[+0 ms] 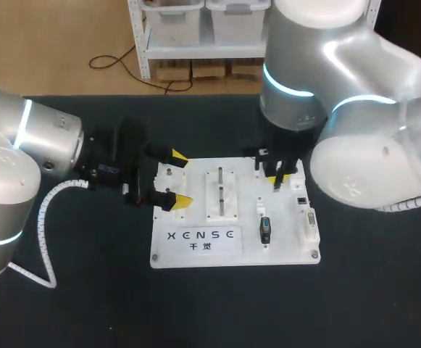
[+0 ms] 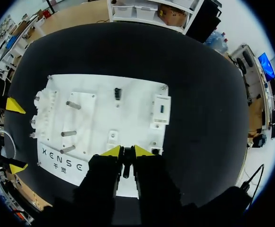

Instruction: Insert the Ethernet cable into its matching sockets.

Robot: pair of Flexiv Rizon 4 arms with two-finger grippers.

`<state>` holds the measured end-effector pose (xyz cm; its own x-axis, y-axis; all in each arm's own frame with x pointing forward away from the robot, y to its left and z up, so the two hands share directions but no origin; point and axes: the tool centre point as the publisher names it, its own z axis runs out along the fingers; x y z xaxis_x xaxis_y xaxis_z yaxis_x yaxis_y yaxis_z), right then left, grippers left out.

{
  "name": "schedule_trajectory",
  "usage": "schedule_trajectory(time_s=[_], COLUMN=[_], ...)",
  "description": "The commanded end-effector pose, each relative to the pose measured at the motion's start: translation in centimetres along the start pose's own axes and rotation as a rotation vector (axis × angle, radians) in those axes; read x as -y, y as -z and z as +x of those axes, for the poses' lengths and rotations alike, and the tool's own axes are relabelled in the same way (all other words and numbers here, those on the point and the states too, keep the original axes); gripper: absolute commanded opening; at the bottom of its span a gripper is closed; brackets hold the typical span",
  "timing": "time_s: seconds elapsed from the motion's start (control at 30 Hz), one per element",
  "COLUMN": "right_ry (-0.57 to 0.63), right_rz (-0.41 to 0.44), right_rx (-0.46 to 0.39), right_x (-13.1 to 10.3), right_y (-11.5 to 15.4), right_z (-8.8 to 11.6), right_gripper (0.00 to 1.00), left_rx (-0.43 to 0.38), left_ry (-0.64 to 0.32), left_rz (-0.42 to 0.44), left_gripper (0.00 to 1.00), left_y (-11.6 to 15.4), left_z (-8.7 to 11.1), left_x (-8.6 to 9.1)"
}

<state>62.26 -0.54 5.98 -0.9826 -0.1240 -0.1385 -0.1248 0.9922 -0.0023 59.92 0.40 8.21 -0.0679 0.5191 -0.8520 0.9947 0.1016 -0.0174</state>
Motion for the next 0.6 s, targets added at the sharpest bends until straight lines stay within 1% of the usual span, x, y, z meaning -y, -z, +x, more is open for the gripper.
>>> schedule_trajectory(time_s=[0.03,0.17,0.33,0.6], right_ry=[-0.017,-0.033,-0.043,-0.044], right_rz=[0.003,0.018,0.034,0.046], right_rx=[-0.002,-0.01,-0.025,-0.043], right_x=[1.7,2.9,3.7,4.1], right_y=[0.1,-0.2,-0.9,-1.7], right_z=[0.3,0.6,1.0,1.4], right_gripper=[0.0,0.0,0.0,0.0], left_rx=[0.007,0.007,0.007,0.007], left_ry=[-0.003,-0.003,-0.003,-0.003], left_rz=[-0.002,-0.002,-0.002,-0.002], left_gripper=[1.0,1.0,1.0,1.0], left_y=[0.0,0.0,0.0,0.0], left_z=[0.2,0.2,0.2,0.2], left_x=[0.1,0.1,0.1,0.1])
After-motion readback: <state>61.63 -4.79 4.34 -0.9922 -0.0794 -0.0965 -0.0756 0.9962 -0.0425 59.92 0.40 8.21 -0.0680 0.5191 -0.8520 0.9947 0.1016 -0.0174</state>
